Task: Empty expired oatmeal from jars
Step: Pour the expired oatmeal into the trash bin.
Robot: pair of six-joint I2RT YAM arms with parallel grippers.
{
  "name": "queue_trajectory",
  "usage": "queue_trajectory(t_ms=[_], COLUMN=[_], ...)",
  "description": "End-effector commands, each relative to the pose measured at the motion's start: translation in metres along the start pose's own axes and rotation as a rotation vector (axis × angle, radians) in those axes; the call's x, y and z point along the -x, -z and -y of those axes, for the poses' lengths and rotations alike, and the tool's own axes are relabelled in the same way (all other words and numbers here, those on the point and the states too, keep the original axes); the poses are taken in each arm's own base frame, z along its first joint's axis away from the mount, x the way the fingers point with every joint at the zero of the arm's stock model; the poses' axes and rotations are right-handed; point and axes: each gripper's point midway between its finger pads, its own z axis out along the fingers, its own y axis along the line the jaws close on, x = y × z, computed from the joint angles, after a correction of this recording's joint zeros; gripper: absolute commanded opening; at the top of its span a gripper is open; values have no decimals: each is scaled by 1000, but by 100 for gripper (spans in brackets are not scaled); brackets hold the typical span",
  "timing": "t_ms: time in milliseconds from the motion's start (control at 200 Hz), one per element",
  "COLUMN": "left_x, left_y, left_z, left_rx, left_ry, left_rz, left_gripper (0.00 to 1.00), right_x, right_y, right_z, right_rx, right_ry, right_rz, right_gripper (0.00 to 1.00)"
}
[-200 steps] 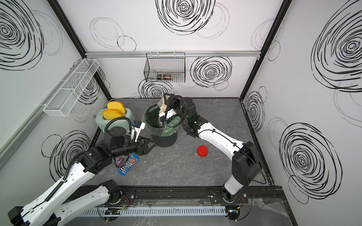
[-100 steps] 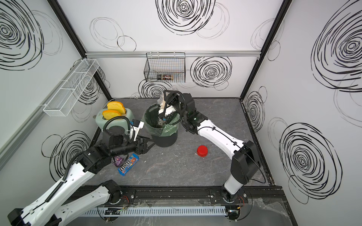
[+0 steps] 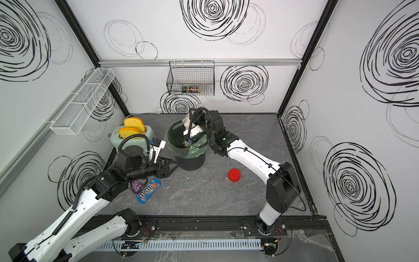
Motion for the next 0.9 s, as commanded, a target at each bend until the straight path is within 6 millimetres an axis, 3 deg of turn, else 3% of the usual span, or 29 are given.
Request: queue_trajectory(t_ms=[0,75,190,245,295,365,410,565,710,750,850,895], left_x=[18,17,16,17,18,18,18,18,18,19,18,19], left_y=[10,6,7,9,10,6,4,11,8,7,8,9], left_z=[8,8,6,6,6,7,7,5,5,6,4,4], left_rx=[-25,-32,-12,-12,-20,-30,-29,-7,-24,-23,-13,-15], left_ry=[-17,-15,-23,-20,-16,-13,-16,-24,-12,-13,-17,-13], left_rz=[71,57,50,65,70,65,57,66,68,60,64,75], left_gripper=[67,67,67,67,67,67,67,67,67,67,68,68], right_x=[2,14,-25,-34,-22,12,17,-27,20,14,-27,-31], right_y=[8,1,10,13,10,3,1,9,4,4,13,16], right_z=[15,7,19,27,28,19,16,25,12,11,24,32], right_rx=[-31,-20,-48,-63,-64,-32,-30,-56,-7,-10,-42,-60], right_ry=[7,-11,-35,-31,-24,0,-7,-48,-7,-28,-49,-50], right_rz=[30,14,-62,-70,-41,19,20,-75,29,1,-75,-74], right_gripper=[48,48,48,48,48,48,48,48,48,48,48,48])
